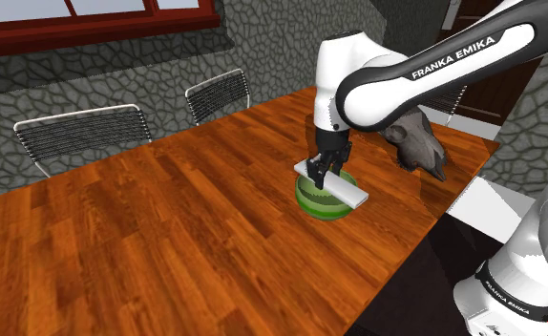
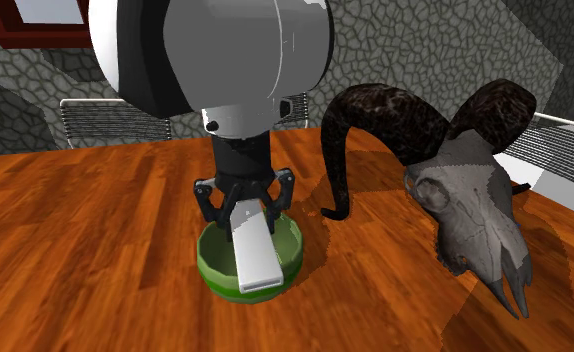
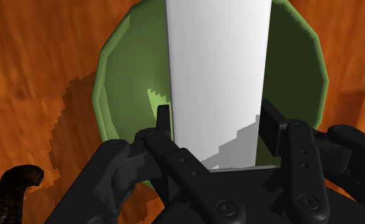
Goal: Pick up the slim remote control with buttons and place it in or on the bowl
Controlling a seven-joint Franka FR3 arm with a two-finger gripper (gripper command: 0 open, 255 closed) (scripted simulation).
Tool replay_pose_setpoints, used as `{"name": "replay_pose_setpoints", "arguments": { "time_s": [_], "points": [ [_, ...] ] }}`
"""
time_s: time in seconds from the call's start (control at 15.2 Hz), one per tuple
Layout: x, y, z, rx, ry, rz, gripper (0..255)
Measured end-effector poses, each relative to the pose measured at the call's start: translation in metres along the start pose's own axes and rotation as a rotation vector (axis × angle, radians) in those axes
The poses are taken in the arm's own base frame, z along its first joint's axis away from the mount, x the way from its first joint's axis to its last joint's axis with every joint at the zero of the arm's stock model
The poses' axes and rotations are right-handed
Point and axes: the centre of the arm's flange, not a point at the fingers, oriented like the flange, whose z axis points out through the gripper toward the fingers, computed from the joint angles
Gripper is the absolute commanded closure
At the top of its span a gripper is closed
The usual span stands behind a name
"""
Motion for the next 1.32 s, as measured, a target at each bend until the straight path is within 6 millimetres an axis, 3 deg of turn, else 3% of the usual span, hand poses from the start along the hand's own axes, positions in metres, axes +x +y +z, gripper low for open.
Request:
{"name": "replay_pose_setpoints", "arguments": {
  "time_s": [0.2, 0.26, 0.66, 0.99, 1.32],
  "points": [
    [0.000, 0.000, 0.000, 0.000, 0.000, 0.000, 255],
    [0.000, 0.000, 0.000, 0.000, 0.000, 0.000, 0],
    [0.000, 0.000, 0.000, 0.000, 0.001, 0.000, 0],
    [0.001, -0.001, -0.043, 0.000, 0.002, 0.000, 0],
    [0.000, 0.000, -0.050, 0.000, 0.001, 0.000, 0]
  ]
}}
